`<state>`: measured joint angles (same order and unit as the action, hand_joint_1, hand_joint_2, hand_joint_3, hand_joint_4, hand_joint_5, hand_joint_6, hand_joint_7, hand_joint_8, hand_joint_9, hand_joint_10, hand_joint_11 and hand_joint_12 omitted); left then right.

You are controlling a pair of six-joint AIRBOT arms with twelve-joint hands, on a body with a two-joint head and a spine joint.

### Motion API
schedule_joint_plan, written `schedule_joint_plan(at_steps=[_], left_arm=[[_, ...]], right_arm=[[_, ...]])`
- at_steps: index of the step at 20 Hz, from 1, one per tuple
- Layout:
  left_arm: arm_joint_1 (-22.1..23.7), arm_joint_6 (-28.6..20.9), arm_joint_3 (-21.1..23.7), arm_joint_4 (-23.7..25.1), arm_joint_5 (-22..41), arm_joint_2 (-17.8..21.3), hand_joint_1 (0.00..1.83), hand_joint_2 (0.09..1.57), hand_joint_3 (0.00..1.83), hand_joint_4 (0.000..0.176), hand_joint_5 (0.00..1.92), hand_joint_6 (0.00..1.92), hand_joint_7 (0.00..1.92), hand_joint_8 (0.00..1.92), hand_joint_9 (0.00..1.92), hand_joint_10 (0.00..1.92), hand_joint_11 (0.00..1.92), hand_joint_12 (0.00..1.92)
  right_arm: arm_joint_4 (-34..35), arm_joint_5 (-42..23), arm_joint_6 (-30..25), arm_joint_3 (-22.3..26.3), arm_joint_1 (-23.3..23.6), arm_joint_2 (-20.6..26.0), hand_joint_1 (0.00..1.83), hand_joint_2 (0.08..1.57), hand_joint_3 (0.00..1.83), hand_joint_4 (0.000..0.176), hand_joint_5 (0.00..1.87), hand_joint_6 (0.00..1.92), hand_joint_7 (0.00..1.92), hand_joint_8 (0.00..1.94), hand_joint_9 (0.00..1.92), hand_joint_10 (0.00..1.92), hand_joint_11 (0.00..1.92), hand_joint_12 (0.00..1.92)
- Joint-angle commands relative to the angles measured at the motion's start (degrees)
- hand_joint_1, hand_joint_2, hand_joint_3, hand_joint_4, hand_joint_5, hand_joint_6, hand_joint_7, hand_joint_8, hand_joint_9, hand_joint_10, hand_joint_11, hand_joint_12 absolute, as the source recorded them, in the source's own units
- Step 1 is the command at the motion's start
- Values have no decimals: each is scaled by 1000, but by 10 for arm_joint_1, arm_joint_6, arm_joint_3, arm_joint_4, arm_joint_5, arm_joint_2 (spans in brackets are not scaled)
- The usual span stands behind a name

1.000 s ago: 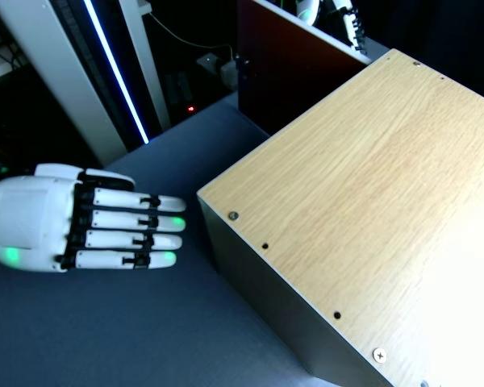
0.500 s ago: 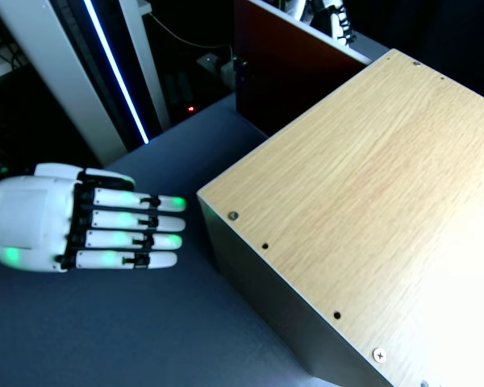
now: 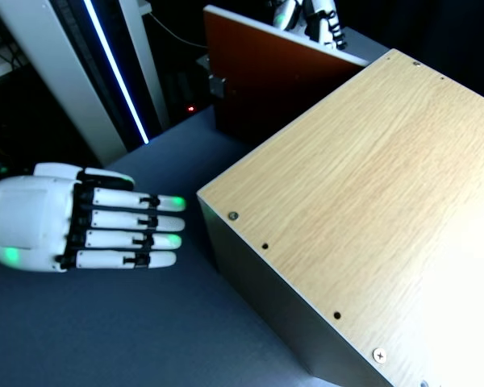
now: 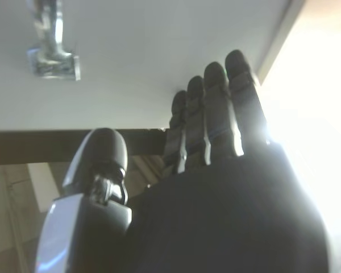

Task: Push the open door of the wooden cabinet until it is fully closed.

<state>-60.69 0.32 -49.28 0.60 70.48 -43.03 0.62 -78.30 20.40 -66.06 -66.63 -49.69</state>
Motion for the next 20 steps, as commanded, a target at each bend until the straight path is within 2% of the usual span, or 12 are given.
schedule_joint_plan(at_steps=[1, 5, 6, 14, 16, 18, 20], left_arm=[[9, -3, -3, -4, 65, -4, 193, 1503, 3, 0, 161, 1, 209, 1, 197, 0, 173, 43], [22, -3, -11, 7, 51, -15, 183, 1505, 3, 0, 175, 6, 204, 0, 205, 3, 188, 46], [26, -3, -13, 11, 44, -18, 105, 1527, 7, 0, 140, 1, 155, 1, 170, 1, 152, 22], [83, -3, -36, 57, -12, -46, 144, 1531, 0, 0, 105, 0, 145, 2, 154, 1, 133, 6], [91, -3, -42, 60, -23, -56, 201, 1524, 0, 0, 114, 3, 170, 7, 174, 5, 143, 9], [97, -3, -48, 60, -30, -65, 152, 1539, 3, 0, 169, 7, 199, 4, 201, 4, 190, 23], [107, -3, -56, 65, -44, -75, 119, 1561, 7, 0, 148, 1, 155, 0, 155, 0, 149, 3]], right_arm=[[18, -70, -6, -2, 6, -1, 585, 1379, 0, 0, 390, 2, 400, 3, 357, 3, 128, 499], [18, -70, -6, -2, 6, -1, 580, 1378, 0, 0, 396, 5, 407, 7, 367, 7, 141, 508], [18, -70, -6, -2, 6, -2, 558, 1377, 0, 0, 392, 2, 396, 1, 356, 1, 129, 501], [18, -70, -6, -3, 6, -2, 564, 1382, 1, 0, 393, 1, 398, 0, 354, 0, 126, 510], [18, -70, -6, -4, 6, -2, 560, 1388, 3, 0, 385, 0, 387, 0, 350, 0, 120, 509], [18, -70, -6, -4, 6, -1, 566, 1386, 1, 0, 388, 1, 388, 1, 346, 0, 118, 503], [22, -72, -6, -6, 6, -1, 591, 1379, 1, 0, 375, 0, 360, 0, 316, 0, 115, 434]])
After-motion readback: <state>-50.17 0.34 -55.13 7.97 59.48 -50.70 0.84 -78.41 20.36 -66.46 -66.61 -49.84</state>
